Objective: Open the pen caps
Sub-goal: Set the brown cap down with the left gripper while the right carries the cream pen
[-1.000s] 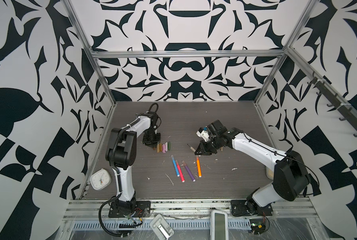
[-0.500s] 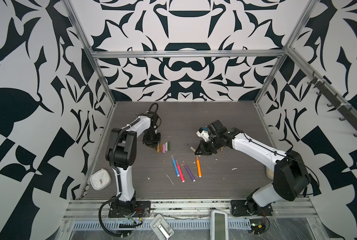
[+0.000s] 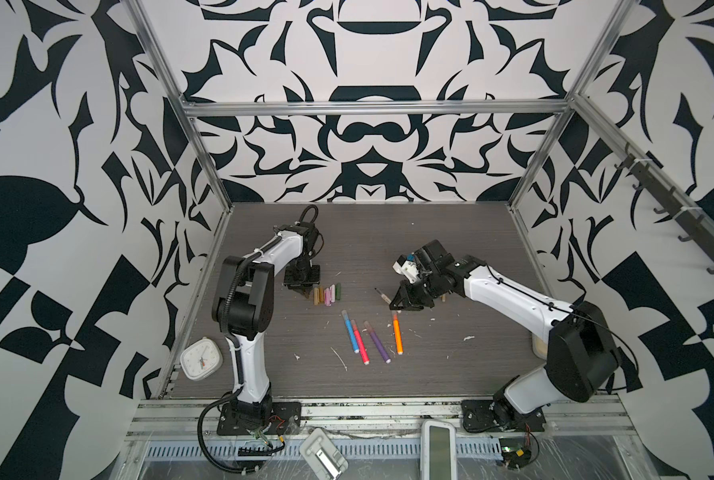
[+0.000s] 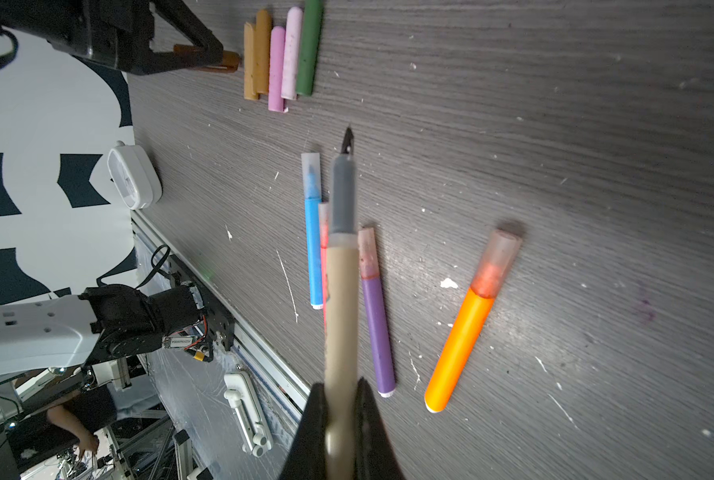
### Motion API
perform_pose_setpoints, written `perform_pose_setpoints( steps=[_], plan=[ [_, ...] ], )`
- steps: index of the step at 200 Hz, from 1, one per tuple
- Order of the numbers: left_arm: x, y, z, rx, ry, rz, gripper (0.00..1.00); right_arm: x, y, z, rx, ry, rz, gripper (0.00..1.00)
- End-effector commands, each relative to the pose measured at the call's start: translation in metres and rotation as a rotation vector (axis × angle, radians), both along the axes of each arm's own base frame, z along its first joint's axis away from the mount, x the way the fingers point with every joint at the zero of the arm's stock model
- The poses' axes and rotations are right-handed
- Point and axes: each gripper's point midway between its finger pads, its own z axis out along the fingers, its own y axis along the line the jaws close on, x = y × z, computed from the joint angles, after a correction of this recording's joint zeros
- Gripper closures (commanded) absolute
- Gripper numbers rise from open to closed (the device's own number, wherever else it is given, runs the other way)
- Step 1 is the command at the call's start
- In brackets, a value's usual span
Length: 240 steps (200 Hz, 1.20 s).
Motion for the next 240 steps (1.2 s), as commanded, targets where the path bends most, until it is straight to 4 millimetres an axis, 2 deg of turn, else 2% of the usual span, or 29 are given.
perform_pose_setpoints(
  steps=[1,48,77,130,160,203,219,240],
  plan=[
    [-0.010,0.004,0.011,0.040,-0.006,0.029,0.83,0.004,0.002,0.006,0.011,-0.025,-0.009,1.00],
    [-0.027,-0.019,-0.006,-0.067,0.022,0.088,0.80,0.004,0.002,0.007,0.012,-0.026,-0.011,1.00],
    [-0.037,-0.022,-0.012,-0.069,0.032,0.090,0.72,0.002,0.001,0.006,0.009,-0.024,-0.010,1.00],
    [-0.042,-0.022,-0.014,-0.070,0.038,0.108,0.70,0.003,0.002,0.006,0.011,-0.022,-0.009,1.00],
    [-0.036,-0.024,-0.005,-0.075,0.024,0.110,0.70,0.004,0.002,0.008,0.012,-0.026,-0.003,1.00],
    [-0.029,-0.033,0.024,-0.143,-0.044,0.115,0.68,0.006,-0.002,0.009,0.001,-0.037,-0.011,1.00],
    [-0.028,-0.042,0.035,-0.206,-0.068,0.111,0.68,0.016,-0.014,0.011,0.009,-0.034,-0.063,1.00],
    [-0.025,-0.050,0.048,-0.263,-0.107,0.118,0.68,0.044,-0.049,0.015,0.020,-0.040,-0.182,1.00]
  ],
)
